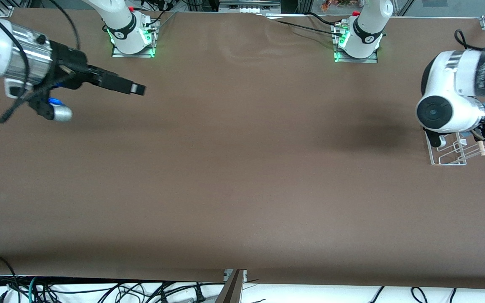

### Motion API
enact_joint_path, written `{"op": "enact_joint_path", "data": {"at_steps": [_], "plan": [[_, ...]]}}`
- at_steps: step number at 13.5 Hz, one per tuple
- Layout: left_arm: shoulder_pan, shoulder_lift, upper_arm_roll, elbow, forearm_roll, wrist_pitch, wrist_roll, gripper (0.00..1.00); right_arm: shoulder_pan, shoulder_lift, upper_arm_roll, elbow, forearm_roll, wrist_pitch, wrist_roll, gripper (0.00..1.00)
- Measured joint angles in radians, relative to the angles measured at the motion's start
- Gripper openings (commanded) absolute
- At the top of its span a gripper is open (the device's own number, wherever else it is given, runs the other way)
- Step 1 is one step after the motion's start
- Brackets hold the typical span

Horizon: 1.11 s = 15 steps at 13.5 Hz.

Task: Transfer cup to left arm and place on rack
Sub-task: 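Lower the blue cup onto the wire rack prong with the left gripper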

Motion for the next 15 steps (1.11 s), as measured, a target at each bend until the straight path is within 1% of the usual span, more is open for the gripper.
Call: {"op": "enact_joint_path", "data": {"at_steps": [3, 4, 6, 7, 8, 10, 13, 15], "plan": [[-0.001, -0.027, -0.002, -0.18, 0.178, 0.005, -0.003, 0.0, 0.004, -0.017, 0.0, -0.037, -0.196, 0.008, -0.189, 0.99], [-0.001, -0.034, -0.003, -0.237, 0.222, 0.016, -0.005, 0.0, 0.005, -0.031, 0.005, -0.069, -0.258, 0.038, -0.251, 0.99], [0.004, -0.051, -0.002, -0.338, 0.285, 0.059, -0.023, 0.0, 0.006, -0.088, 0.02, -0.183, -0.375, 0.126, -0.354, 0.99], [0.013, -0.063, -0.002, -0.38, 0.313, 0.077, -0.037, 0.0, 0.006, -0.121, 0.025, -0.236, -0.412, 0.158, -0.383, 0.99], [0.025, -0.077, -0.002, -0.417, 0.34, 0.096, -0.057, 0.0, 0.006, -0.151, 0.028, -0.271, -0.442, 0.177, -0.397, 0.99], [0.047, -0.092, 0.0, -0.488, 0.396, 0.118, -0.102, 0.0, -0.006, -0.195, 0.042, -0.305, -0.485, 0.188, -0.425, 0.99], [0.072, -0.098, 0.0, -0.588, 0.492, 0.136, -0.221, 0.0, -0.014, -0.212, 0.054, -0.302, -0.512, 0.193, -0.449, 0.99], [0.078, -0.098, 0.0, -0.624, 0.508, 0.14, -0.263, 0.0, -0.014, -0.211, 0.057, -0.302, -0.514, 0.197, -0.452, 0.99]]}}
